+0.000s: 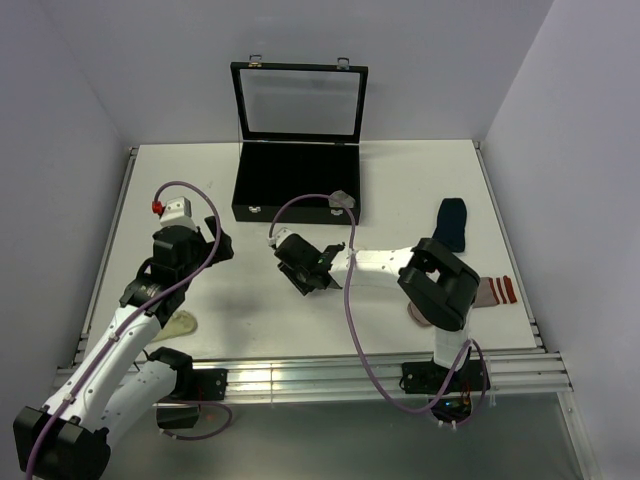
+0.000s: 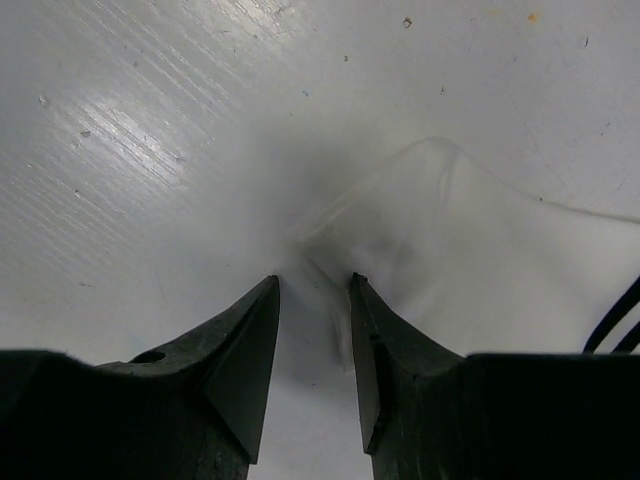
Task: Roll the socks
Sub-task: Roll the sock at the center of the board.
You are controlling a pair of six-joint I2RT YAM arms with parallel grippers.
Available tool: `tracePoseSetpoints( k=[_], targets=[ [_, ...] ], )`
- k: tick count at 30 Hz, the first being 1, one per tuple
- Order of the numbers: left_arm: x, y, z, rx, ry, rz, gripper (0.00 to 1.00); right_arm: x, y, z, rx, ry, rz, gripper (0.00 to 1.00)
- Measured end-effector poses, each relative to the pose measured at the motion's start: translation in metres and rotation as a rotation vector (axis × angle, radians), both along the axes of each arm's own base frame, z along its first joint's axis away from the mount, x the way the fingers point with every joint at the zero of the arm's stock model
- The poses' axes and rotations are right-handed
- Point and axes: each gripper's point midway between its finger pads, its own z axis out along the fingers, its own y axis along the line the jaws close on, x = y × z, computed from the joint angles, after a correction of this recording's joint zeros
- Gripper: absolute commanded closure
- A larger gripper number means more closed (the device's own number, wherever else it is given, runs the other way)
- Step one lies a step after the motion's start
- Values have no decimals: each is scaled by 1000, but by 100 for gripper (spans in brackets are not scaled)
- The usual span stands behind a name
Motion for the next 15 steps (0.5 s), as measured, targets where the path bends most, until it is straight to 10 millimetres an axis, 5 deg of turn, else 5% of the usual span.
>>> tracePoseSetpoints(
  k=[15],
  targets=[
    [0,-2,0,-5,1,-9,0,11,9,18,18,-30,-29,59]
  ],
)
